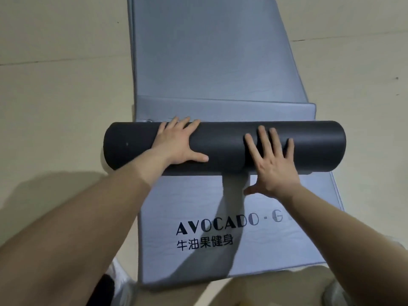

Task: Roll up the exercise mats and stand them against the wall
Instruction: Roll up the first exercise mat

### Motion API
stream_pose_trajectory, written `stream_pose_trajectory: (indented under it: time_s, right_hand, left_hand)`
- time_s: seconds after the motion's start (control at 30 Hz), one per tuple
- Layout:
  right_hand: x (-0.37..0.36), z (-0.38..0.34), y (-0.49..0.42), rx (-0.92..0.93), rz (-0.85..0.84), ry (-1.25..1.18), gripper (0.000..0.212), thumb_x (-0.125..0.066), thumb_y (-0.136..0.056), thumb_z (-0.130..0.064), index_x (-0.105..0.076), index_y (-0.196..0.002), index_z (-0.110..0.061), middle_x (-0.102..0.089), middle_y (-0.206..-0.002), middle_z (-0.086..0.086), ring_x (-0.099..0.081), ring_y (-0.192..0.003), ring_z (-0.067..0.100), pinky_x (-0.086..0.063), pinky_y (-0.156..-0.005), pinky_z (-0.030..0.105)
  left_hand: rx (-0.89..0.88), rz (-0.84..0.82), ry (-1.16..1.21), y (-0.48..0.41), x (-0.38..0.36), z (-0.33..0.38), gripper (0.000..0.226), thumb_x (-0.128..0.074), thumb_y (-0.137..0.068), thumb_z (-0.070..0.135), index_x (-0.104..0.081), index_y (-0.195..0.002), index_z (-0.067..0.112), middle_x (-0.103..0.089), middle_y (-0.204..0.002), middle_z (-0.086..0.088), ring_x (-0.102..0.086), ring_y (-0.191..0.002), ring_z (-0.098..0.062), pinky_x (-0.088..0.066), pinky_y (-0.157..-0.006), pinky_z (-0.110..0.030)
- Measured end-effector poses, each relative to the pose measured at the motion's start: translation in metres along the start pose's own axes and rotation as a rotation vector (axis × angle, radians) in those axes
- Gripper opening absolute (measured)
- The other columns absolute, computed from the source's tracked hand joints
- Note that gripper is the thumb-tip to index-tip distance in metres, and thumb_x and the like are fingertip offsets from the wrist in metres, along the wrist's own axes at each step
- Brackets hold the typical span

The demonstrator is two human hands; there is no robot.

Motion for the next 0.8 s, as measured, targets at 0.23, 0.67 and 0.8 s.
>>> stream_pose_trajectory:
  time_s: [0.23,0.67,0.8]
  right_hand:
    - [0.027,0.029,-0.104,0.078,-0.031,-0.021,0.151,-0.078,-0.040,-0.085,-0.004,-0.160,-0.032,-0.024,-0.164,0.006,-0.023,-0.151,0.032,-0.020,-0.117,0.066]
    - [0.006,-0.028,-0.049,0.032,-0.377,-0.296,0.127,-0.067,-0.032,-0.092,-0.035,-0.139,-0.033,-0.054,-0.130,0.001,-0.053,-0.120,0.035,-0.051,-0.098,0.054]
    - [-0.013,-0.069,-0.001,-0.121,-0.414,-0.508,0.122,-0.070,-0.034,-0.091,-0.039,-0.135,-0.030,-0.055,-0.129,0.002,-0.054,-0.121,0.036,-0.051,-0.098,0.054]
  left_hand:
    - [-0.101,0.178,-0.291,-0.031,-0.003,0.021,0.143,-0.070,-0.055,0.086,0.007,-0.159,0.027,-0.006,-0.169,-0.009,-0.008,-0.154,-0.036,-0.011,-0.124,-0.054]
    - [-0.258,-0.095,-0.210,-0.004,0.020,-0.009,0.131,-0.083,-0.047,0.074,-0.019,-0.156,0.039,-0.033,-0.160,0.009,-0.032,-0.146,-0.019,-0.020,-0.120,-0.045]
    - [0.221,0.254,-0.024,0.083,0.003,-0.075,0.123,-0.082,-0.067,0.066,-0.010,-0.160,0.031,-0.014,-0.168,-0.005,-0.017,-0.153,-0.029,-0.020,-0.123,-0.047]
Point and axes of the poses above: each hand's wrist, its own y-axis away from the middle knuckle, its own x-axis out of the back of the hand, z = x × y, the point moved 9 cm from there along -y, towards the middle knuckle
